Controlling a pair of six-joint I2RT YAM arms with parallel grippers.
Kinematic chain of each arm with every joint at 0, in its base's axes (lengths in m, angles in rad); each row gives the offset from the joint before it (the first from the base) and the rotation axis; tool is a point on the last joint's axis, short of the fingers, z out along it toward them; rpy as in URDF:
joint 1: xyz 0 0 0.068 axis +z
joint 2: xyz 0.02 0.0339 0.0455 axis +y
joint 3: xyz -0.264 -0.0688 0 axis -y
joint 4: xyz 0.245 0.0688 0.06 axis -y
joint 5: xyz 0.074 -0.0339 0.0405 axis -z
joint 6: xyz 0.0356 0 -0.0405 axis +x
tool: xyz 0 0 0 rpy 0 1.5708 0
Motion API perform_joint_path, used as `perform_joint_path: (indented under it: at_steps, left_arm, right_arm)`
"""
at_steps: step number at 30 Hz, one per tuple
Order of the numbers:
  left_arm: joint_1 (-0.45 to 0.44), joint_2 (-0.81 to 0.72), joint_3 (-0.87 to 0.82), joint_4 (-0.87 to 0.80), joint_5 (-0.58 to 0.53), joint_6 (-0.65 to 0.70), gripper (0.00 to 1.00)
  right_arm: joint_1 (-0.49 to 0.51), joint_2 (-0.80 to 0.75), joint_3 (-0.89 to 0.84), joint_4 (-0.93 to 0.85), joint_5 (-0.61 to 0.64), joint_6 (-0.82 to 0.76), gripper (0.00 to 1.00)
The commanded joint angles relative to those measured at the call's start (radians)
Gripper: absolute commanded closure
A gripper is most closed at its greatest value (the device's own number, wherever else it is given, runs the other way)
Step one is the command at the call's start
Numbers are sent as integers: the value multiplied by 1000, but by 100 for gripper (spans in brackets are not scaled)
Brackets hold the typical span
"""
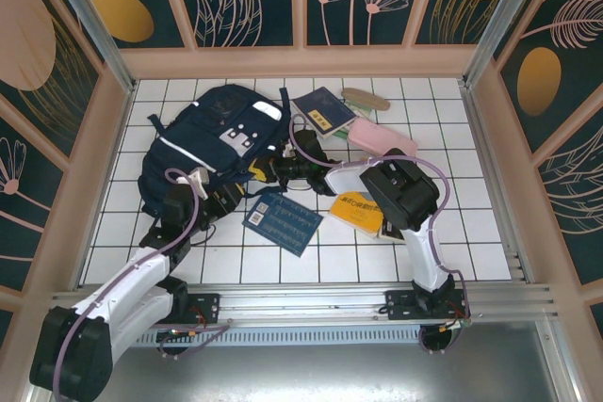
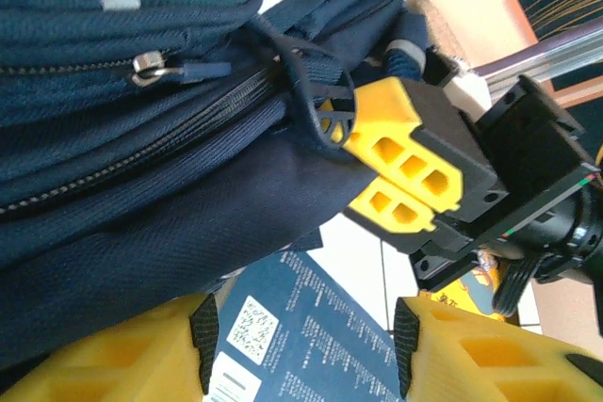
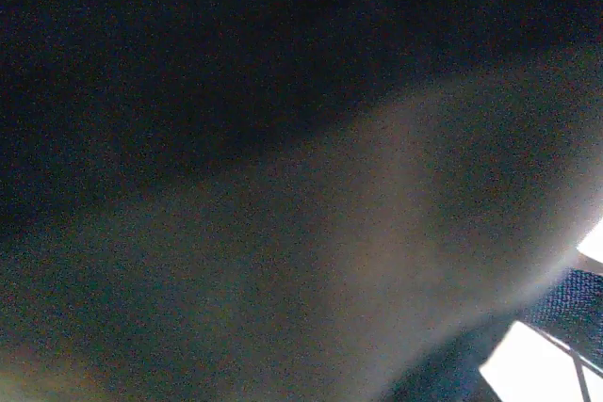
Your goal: Pack books, pencil case, and school supplies into a backpack
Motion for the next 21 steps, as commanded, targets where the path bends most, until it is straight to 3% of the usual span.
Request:
perform_joint_path:
  at_steps: [1, 4, 9, 21]
  left_arm:
    - [0, 16, 6, 42, 84, 9, 43]
    - [0, 25, 2, 58, 124, -6, 40]
    - [0, -10, -1, -5, 80, 6, 33]
    - [-1, 52, 0, 96, 36, 12, 33]
  right_arm:
    - [2, -73, 24, 42, -40, 7, 100]
    - [2, -85, 40, 30, -42, 13, 100]
    - [1, -101, 76, -1, -37, 22, 100]
    - [4, -113, 123, -1, -37, 68, 100]
